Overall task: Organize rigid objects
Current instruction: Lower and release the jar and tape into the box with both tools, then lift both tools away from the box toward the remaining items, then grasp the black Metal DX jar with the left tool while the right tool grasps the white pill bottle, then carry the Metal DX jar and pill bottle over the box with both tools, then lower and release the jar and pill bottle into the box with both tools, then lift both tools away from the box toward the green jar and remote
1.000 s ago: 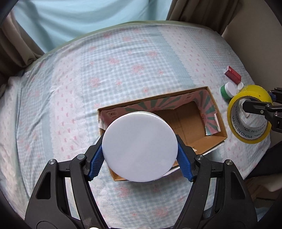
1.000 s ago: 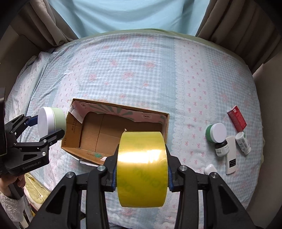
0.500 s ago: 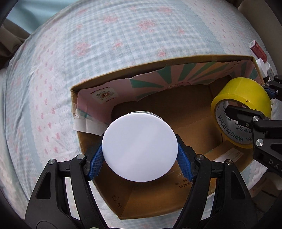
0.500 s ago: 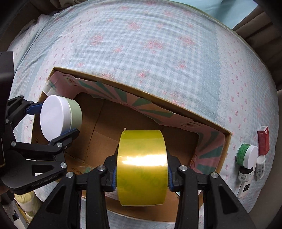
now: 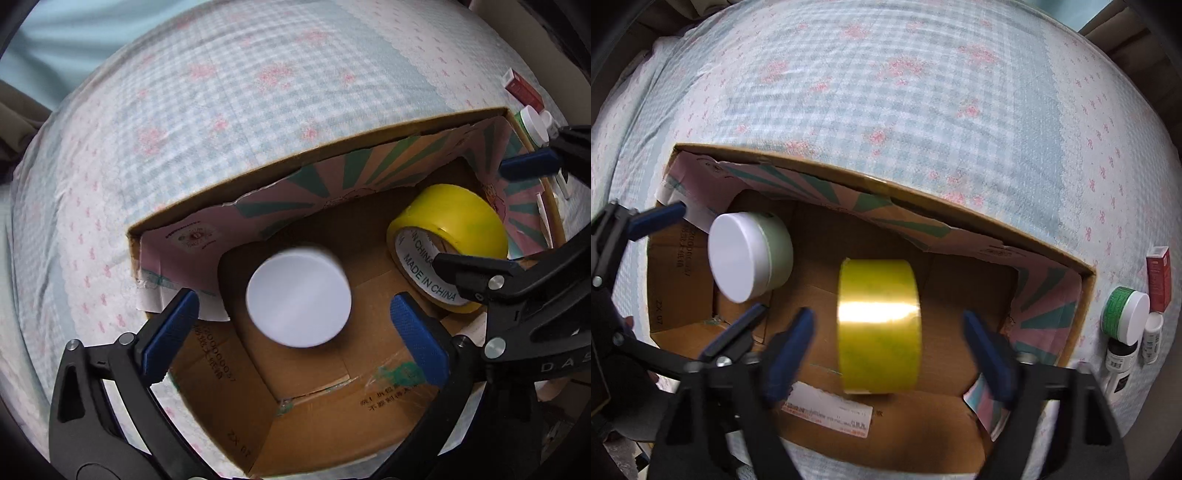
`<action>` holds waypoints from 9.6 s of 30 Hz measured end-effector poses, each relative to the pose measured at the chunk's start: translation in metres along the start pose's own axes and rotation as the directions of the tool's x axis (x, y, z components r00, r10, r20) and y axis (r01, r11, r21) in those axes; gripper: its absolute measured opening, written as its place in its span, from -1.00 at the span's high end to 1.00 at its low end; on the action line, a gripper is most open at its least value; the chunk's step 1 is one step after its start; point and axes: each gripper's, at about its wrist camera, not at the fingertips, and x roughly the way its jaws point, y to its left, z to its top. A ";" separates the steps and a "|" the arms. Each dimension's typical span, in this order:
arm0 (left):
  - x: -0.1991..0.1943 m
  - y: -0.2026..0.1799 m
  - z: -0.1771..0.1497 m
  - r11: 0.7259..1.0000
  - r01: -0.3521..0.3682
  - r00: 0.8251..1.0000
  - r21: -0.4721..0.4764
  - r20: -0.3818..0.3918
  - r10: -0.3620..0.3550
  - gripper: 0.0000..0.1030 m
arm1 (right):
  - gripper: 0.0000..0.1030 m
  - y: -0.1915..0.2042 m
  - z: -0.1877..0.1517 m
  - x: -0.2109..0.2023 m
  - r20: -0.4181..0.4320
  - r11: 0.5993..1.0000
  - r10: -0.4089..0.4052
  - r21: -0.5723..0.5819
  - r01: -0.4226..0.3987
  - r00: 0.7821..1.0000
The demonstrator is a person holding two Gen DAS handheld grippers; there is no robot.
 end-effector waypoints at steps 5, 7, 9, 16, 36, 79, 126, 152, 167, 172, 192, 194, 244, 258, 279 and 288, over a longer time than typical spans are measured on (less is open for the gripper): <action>-0.021 0.004 0.003 1.000 -0.021 1.000 0.022 0.009 0.021 -0.99 | -1.00 -0.024 -0.006 -0.009 -0.006 0.991 0.071 0.113 -0.070 0.997; -0.026 0.007 0.003 1.000 -0.023 1.000 0.015 0.004 0.023 -0.99 | -1.00 -0.024 -0.010 -0.012 -0.003 0.993 0.051 0.103 -0.051 0.999; -0.032 0.011 0.003 1.000 -0.012 1.000 -0.006 -0.001 0.012 -0.99 | -1.00 -0.023 -0.015 -0.014 -0.002 0.995 0.034 0.094 -0.034 0.999; -0.058 0.018 0.004 0.999 -0.016 1.000 -0.040 0.015 0.017 -0.99 | -1.00 -0.027 -0.024 -0.026 0.011 0.993 0.029 0.112 -0.030 1.000; -0.154 0.013 -0.056 0.978 -0.041 0.983 -0.204 0.167 0.076 -0.99 | -1.00 -0.006 -0.063 -0.126 0.157 0.994 0.007 0.103 -0.024 0.988; -0.110 -0.376 0.080 0.835 0.177 0.981 -0.520 0.159 -0.109 -0.99 | -1.00 -0.409 -0.198 -0.141 0.317 0.988 -0.118 -0.057 0.143 0.941; 0.114 -0.405 0.159 0.602 0.194 0.947 -0.774 -0.013 -0.322 -0.05 | 0.07 -0.419 -0.105 0.065 -0.045 0.888 -0.119 -0.452 0.086 0.992; -0.030 -0.387 0.161 0.704 0.307 0.948 -0.640 0.137 -0.288 -0.05 | 0.10 -0.452 -0.125 -0.058 0.034 0.998 0.023 -0.060 -0.021 0.999; -0.149 -0.363 0.120 0.737 0.376 0.926 -0.562 0.257 -0.276 -0.05 | 0.10 -0.405 -0.169 -0.164 0.163 0.996 0.084 -0.019 -0.082 0.983; -0.174 -0.340 0.095 0.736 0.379 0.924 -0.561 0.272 -0.269 -0.05 | 0.10 -0.373 -0.173 -0.184 0.197 0.993 0.120 -0.028 -0.116 0.973; -0.211 -0.111 0.004 0.818 0.319 0.941 -0.479 0.262 -0.213 -0.05 | 0.10 -0.168 -0.126 -0.194 0.205 0.977 0.188 0.059 -0.204 0.961; -0.203 -0.080 -0.004 0.825 0.301 0.948 -0.478 0.244 -0.204 -0.05 | 0.10 -0.144 -0.115 -0.187 0.198 0.975 0.192 0.074 -0.210 0.961; -0.009 0.017 -0.054 0.990 0.041 0.999 -0.132 0.039 -0.037 -0.07 | 0.10 -0.045 -0.032 -0.002 -0.091 0.961 0.091 0.271 -0.063 0.992; -0.032 0.011 -0.049 0.993 0.082 0.988 -0.090 0.138 -0.069 -1.00 | -1.00 -0.063 -0.036 -0.019 -0.080 0.925 0.163 0.358 -0.124 0.983; -0.092 0.011 -0.058 0.994 0.057 0.985 -0.093 0.170 -0.041 -1.00 | -1.00 -0.046 -0.057 -0.054 -0.044 0.938 0.110 0.334 -0.090 0.993; -0.152 0.000 -0.078 0.991 0.045 0.979 -0.130 0.205 -0.018 -1.00 | -1.00 -0.033 -0.085 -0.115 0.071 0.940 0.080 0.326 -0.099 0.994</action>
